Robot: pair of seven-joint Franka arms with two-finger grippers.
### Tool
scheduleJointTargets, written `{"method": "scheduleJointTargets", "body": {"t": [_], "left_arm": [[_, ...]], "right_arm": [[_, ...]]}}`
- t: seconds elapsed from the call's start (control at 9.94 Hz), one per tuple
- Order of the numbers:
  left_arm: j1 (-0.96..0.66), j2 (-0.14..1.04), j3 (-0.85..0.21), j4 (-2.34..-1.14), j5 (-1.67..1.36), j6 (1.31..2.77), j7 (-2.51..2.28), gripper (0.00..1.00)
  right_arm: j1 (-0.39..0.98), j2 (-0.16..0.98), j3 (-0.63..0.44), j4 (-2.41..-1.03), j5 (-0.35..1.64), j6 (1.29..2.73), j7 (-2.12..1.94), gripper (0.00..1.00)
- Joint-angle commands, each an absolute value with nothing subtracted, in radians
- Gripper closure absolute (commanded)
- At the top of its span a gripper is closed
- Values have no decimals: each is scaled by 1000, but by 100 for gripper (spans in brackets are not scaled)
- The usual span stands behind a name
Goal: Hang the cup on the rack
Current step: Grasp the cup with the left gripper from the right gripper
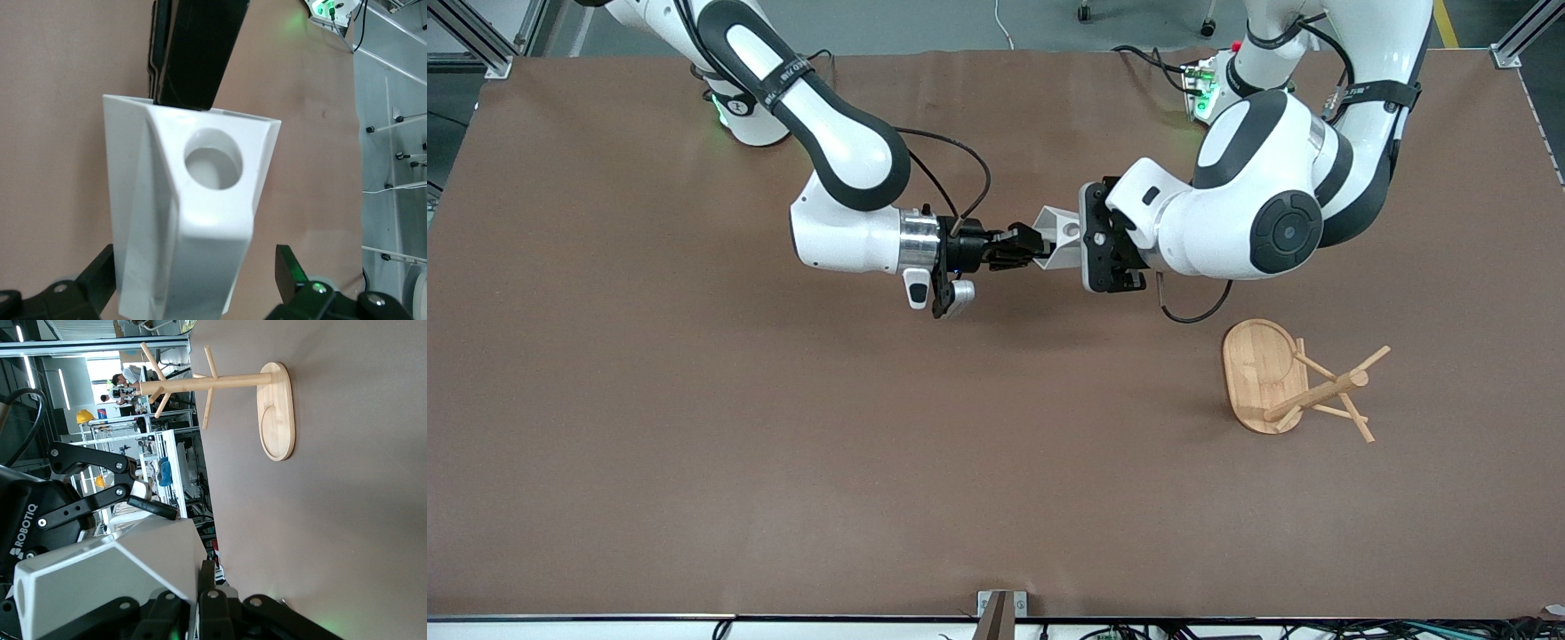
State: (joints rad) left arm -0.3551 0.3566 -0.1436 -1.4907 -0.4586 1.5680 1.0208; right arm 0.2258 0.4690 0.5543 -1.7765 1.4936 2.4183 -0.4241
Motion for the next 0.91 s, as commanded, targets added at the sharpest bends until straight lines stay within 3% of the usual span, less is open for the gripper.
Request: {"method": "scheduleJointTargets", "body": {"t": [0.0,0.4,0.8], "left_arm": [[-357,362,-163,-1532,-466,1577,1046,2],[-353,359,-179,-1549,-465,1598,1046,51],[-348,351,-178,-1554,-448,1597,1054,76]], "right_arm": [[210,436,566,-1801,1537,2433,-445,99],[209,434,577,-1799,1537,2447,-443,99],[210,434,578,-1799,1537,2445,-436,96]]}}
